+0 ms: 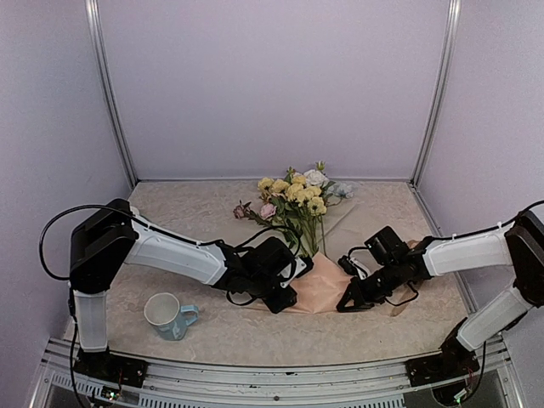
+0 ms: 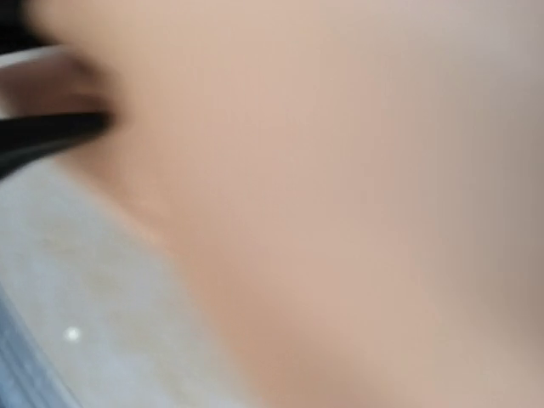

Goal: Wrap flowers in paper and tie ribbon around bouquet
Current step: Press the fold line of the 1/4-folded wrapping paper.

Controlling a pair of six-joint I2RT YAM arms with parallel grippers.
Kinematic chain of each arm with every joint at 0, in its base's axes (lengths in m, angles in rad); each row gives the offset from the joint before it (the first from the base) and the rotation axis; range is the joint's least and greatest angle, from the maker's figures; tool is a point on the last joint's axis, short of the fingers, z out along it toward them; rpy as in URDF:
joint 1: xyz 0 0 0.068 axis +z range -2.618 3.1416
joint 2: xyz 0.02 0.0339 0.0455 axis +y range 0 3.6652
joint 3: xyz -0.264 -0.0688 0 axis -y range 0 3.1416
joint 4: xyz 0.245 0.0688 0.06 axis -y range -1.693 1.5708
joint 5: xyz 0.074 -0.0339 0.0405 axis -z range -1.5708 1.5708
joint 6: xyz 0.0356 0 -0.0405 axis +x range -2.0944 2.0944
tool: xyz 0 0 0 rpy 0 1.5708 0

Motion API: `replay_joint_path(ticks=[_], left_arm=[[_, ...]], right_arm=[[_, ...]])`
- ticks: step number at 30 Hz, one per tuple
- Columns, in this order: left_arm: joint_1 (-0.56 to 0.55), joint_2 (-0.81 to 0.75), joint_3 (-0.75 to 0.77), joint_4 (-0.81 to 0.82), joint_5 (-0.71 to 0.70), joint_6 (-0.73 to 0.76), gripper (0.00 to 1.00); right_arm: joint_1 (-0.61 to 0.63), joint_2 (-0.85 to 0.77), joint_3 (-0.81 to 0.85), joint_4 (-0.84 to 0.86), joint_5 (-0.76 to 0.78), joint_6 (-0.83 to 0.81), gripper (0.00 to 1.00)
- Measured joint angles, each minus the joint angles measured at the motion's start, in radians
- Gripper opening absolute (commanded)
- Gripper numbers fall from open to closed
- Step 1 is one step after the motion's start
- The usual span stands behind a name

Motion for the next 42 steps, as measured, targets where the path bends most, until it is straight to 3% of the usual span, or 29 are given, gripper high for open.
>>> replay_joint_path(ticks=[7,17,24,28,33,38,42], left_arm=[[0.001,-0.025,-0.032,-0.008,0.011,0.000,0.38],[0.002,-0.064,-0.082,-0.024,0.021,-0.006,0.38],[0.002,-0.083,-0.105,-0.029,0.021,-0.007,0.38],[0.002,-0.083,-0.105,-0.029,0.021,-0.007,0.38],[0.002,-0.087,-0.112,-0.023,0.021,-0.008,0.38],[0.002,-0.087,-0.113,-0.022,0.021,-0.011,0.38],[0.002,-0.091,-0.114,-0.028,0.018,-0.016,0.38]], right_arm=[[-0.115,-0.001,-0.038,-0.062,0.113,0.007,0.10],[-0.147,-0.072,-0.008,-0.226,0.351,0.003,0.14],[-0.154,-0.101,0.105,-0.391,0.486,-0.021,0.19],[-0.154,-0.174,0.175,-0.397,0.474,-0.034,0.09],[-0.068,-0.204,0.182,-0.293,0.384,-0.040,0.08],[0.062,-0.069,0.150,-0.082,0.199,-0.054,0.06],[0.072,0.071,0.137,-0.020,0.163,-0.076,0.05]])
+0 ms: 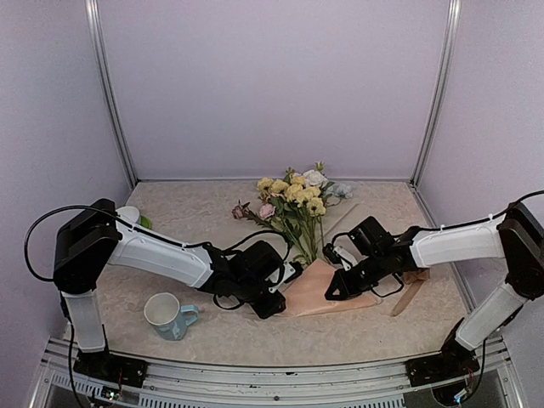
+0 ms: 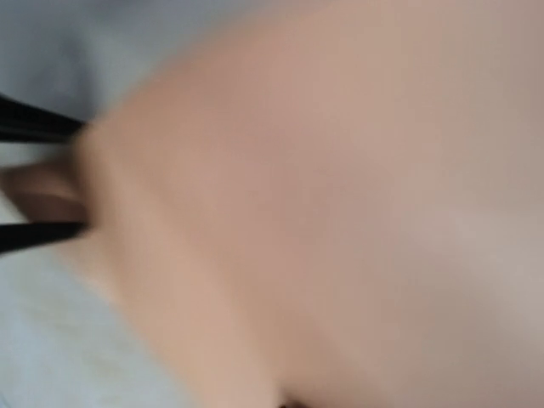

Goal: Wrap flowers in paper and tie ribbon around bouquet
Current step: Press the fold line of the 1/4-folded wrapping paper.

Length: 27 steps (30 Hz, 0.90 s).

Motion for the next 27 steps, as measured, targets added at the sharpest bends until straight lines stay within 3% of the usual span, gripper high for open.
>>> replay_joint_path(ticks=[10,17,27], left_arm=[[-0.074,-0.016,0.077,-0.120,-0.097,0.030,0.38],[-0.125,0.066,0.268,-0.068,-0.089,0.089,0.37],[-0.113,0.168,0.285,-0.042,-0.071,0.111,0.37]], right_arm=[[0.000,0.085,-0.037,0.039,0.010,-0.007,0.03],[0.000,0.085,-0.037,0.043,0.002,0.006,0.03],[-0.005,0.092,-0.046,0.074,-0.029,0.065,0.02]])
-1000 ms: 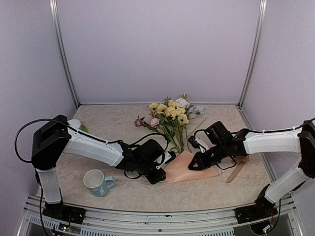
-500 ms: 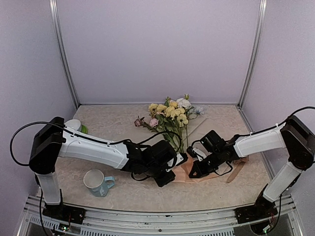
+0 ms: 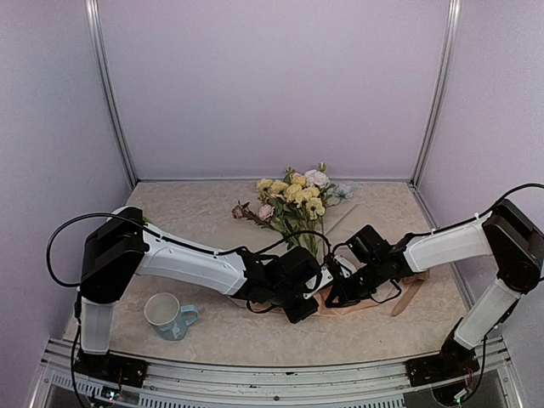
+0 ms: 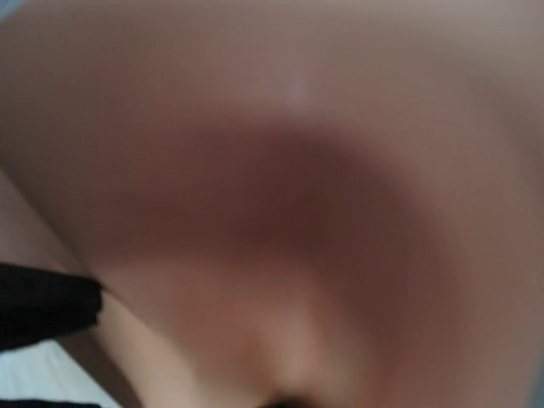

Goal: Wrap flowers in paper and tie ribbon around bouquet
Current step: Press the fold line of the 1/4-folded wrapping paper.

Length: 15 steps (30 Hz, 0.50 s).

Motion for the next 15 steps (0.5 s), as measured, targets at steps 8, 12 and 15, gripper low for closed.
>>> replay_joint_path(ticks=[8,12,15], left_arm=[[0.035,-0.097,-0.179,-0.004,0.005,-0.091,0.36],[0.056,-0.169,-0.265,-0.027,0.003,-0.140,0.36],[0.065,-0.204,-0.308,-0.032,0.001,-0.173,0.33]], right_arm=[[-0.004,0.000,-0.002,0.003,-0.001,0.008,0.02],[-0.005,-0.001,-0.002,0.003,0.000,0.008,0.02],[-0.008,-0.001,-0.002,0.002,0.001,0.006,0.02]])
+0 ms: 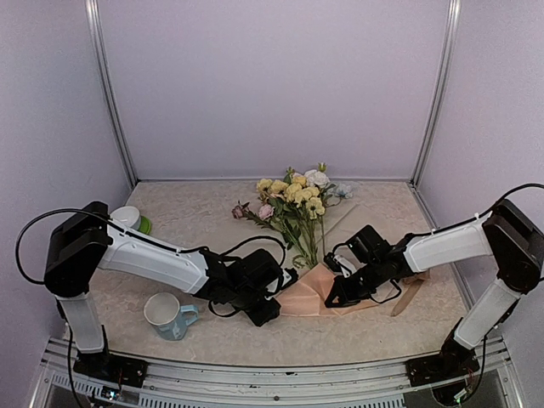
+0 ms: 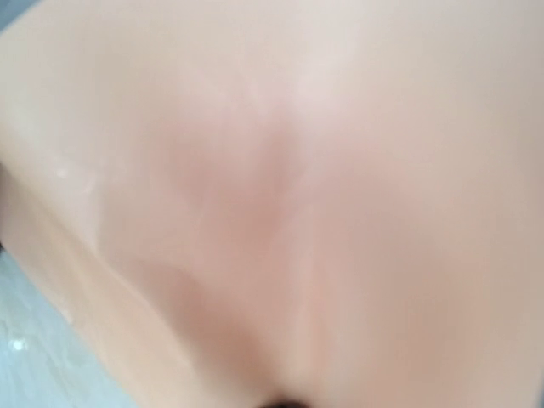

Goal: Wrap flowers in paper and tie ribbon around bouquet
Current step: Press the fold line of the 1/4-folded wrapping paper.

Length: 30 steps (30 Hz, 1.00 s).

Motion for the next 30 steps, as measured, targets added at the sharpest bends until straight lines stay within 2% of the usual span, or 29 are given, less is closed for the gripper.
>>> replay_joint_path(ticks=[11,18,21,23,27,30], left_arm=[[0.049,-0.081,-0.071,-0.090,-0.025,-0.098,0.30],[0.047,-0.121,-0.069,-0.244,-0.081,-0.124,0.30],[0.042,-0.122,-0.001,-0.339,-0.112,-0.109,0.31],[0.028,-0.115,0.103,-0.359,-0.124,-0.080,0.31],[-0.018,-0.031,0.341,-0.281,-0.072,-0.001,0.31],[-0.039,0.055,0.422,-0.213,-0.022,0.044,0.30]], right_arm=[[-0.001,-0.011,-0.005,-0.014,0.008,-0.018,0.02],[-0.002,-0.014,-0.007,-0.017,0.008,-0.021,0.03],[-0.002,-0.014,-0.007,-0.018,0.008,-0.022,0.03],[-0.002,-0.014,-0.007,-0.018,0.008,-0.023,0.03],[-0.002,-0.014,-0.007,-0.019,0.007,-0.022,0.04],[-0.002,-0.015,-0.006,-0.020,0.008,-0.021,0.04]])
